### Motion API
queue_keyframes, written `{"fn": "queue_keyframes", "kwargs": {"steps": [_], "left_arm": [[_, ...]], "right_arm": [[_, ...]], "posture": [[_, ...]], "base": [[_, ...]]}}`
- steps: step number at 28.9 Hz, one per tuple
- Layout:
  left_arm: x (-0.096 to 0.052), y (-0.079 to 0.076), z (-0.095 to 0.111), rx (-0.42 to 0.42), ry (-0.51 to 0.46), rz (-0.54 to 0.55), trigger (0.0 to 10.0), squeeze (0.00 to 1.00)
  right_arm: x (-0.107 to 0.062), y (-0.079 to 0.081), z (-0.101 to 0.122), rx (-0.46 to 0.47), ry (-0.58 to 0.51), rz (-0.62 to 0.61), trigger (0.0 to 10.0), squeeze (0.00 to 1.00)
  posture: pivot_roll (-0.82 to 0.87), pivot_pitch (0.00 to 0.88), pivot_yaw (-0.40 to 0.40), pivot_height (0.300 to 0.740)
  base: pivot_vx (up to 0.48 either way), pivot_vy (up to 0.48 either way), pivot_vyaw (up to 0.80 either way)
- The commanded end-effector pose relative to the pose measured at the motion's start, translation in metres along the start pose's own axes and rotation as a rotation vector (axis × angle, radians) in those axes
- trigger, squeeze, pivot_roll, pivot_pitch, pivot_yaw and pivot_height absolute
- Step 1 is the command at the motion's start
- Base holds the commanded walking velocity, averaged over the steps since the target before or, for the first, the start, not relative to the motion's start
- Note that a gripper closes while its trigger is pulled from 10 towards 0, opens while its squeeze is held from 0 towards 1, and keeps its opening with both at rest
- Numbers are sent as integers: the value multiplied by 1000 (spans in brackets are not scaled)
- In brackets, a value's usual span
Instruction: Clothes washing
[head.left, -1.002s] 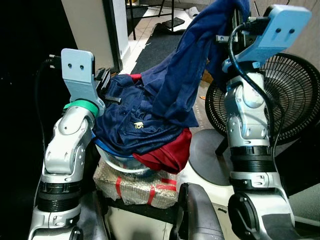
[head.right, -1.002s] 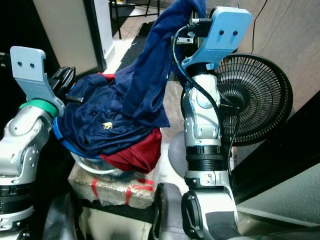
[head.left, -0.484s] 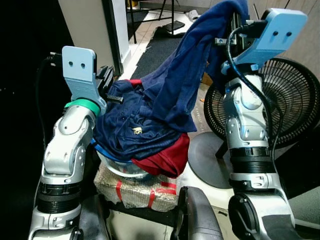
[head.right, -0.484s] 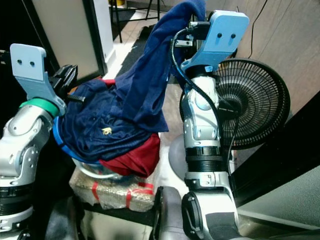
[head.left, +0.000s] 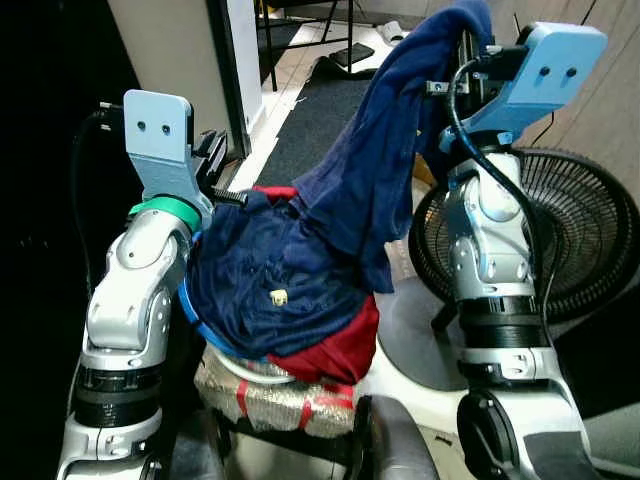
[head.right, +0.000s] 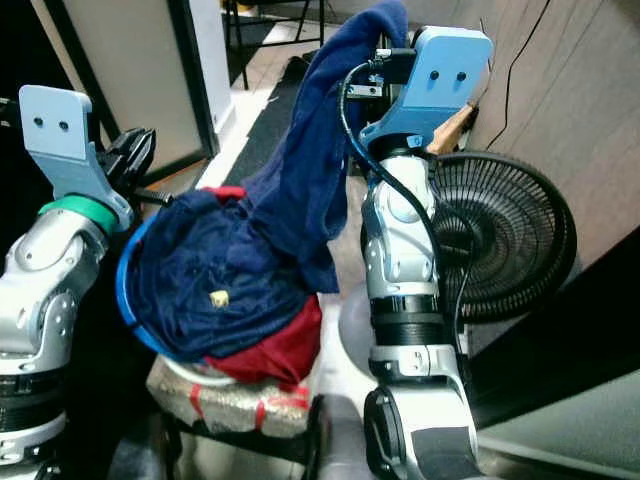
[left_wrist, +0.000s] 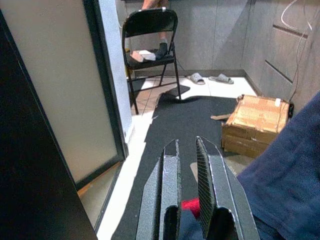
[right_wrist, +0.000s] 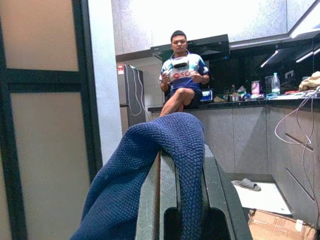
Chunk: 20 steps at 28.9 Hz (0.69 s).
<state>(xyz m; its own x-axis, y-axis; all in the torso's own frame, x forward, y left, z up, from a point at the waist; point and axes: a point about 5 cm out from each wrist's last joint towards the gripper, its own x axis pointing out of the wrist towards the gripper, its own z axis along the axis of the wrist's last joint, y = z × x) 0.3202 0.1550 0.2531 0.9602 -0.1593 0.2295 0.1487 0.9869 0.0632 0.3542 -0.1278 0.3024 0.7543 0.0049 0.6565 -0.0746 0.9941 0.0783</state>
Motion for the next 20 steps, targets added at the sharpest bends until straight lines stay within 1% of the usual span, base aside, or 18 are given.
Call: {"fn": "queue_keyframes", "kwargs": {"steps": [1,13,20], "left_arm": [[-1,0,-1,2,7,-2,10000,0],[-2,0,-1,2,11,-2,10000,0],[-2,0,-1,0,13,-3,10000,0]], "right_arm": [[0,0,1,0,-14,-2,10000,0],[0,0,1,1,-11,-2,10000,0],[-1,0,1,0,-10,-4,10000,0]], "posture": [[51,30,16,658],[52,33,17,692],[51,33,18,722]], "base": [[0,0,0],[0,0,0],[0,0,0]]}}
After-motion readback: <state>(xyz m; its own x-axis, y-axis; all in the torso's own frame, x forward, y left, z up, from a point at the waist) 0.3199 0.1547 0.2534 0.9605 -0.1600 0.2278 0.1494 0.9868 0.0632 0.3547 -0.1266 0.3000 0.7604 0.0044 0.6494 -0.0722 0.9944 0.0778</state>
